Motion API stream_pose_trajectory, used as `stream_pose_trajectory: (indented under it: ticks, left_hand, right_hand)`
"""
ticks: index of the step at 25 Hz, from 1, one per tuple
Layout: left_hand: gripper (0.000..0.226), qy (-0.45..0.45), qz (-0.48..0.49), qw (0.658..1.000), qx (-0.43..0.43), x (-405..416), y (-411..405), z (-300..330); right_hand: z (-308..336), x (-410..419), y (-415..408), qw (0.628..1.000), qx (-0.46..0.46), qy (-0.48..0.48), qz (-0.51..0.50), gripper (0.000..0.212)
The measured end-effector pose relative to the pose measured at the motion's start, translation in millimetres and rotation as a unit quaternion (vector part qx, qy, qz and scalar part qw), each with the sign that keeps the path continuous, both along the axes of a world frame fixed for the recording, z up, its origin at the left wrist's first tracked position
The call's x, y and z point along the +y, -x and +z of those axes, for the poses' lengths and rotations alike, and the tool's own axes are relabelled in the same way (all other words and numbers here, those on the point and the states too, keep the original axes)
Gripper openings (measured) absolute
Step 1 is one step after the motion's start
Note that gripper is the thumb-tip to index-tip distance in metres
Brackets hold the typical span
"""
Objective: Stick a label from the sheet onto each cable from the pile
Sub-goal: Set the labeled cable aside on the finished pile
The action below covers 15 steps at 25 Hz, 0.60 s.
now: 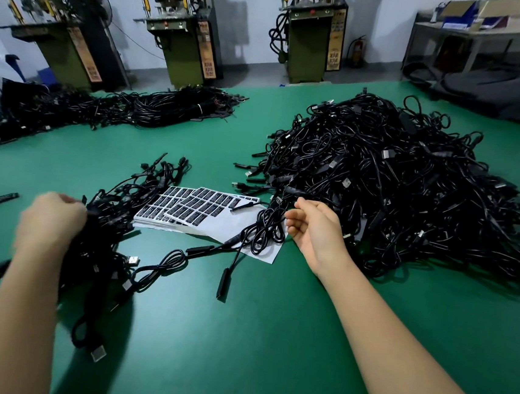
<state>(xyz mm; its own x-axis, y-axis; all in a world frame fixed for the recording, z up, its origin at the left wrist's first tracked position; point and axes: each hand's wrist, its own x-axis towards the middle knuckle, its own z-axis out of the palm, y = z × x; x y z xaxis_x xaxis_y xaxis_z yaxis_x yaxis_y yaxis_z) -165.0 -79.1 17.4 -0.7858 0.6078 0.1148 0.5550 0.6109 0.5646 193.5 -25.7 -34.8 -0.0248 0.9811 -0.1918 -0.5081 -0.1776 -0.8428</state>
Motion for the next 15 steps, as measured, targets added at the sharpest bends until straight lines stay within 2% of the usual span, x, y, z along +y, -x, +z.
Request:
stream_pose_trajectory:
  ticks: [2,4,6,8,10,12,15]
  left_hand:
    - [0.021,0.053,0.015,0.996,0.065,-6,-21,-9]
    - [0.022,0.068,0.059,0.987,0.130,-4,-44,-13]
    - [0.018,0.028,0.031,0.978,0.202,1,-74,-15]
    - [0.015,-0.056,-0.065,0.961,0.262,4,-112,-18]
    - [0.016,-0.097,-0.184,0.946,0.251,10,-148,-28]
    - [0.016,-0.102,-0.289,0.931,0.200,16,-177,-43]
    - [0.012,-0.126,-0.383,0.900,0.168,17,-200,-62]
  right_hand:
    - [1,0,1,1.000,0.004,0.002,0.002,0.010]
    - [1,0,0,1.000,0.006,0.003,0.002,0.009]
    - [1,0,0,1.000,0.002,0.003,0.002,0.010]
    - [2,-1,0,1.000,-0.009,0.000,0.005,0.010]
    - [2,-1,0,1.000,-0.020,-0.004,0.007,0.011]
    - [1,-2,0,0.999,-0.030,-0.010,0.010,0.010]
    - [-1,-2,0,0.999,-0.043,-0.022,0.013,0.009]
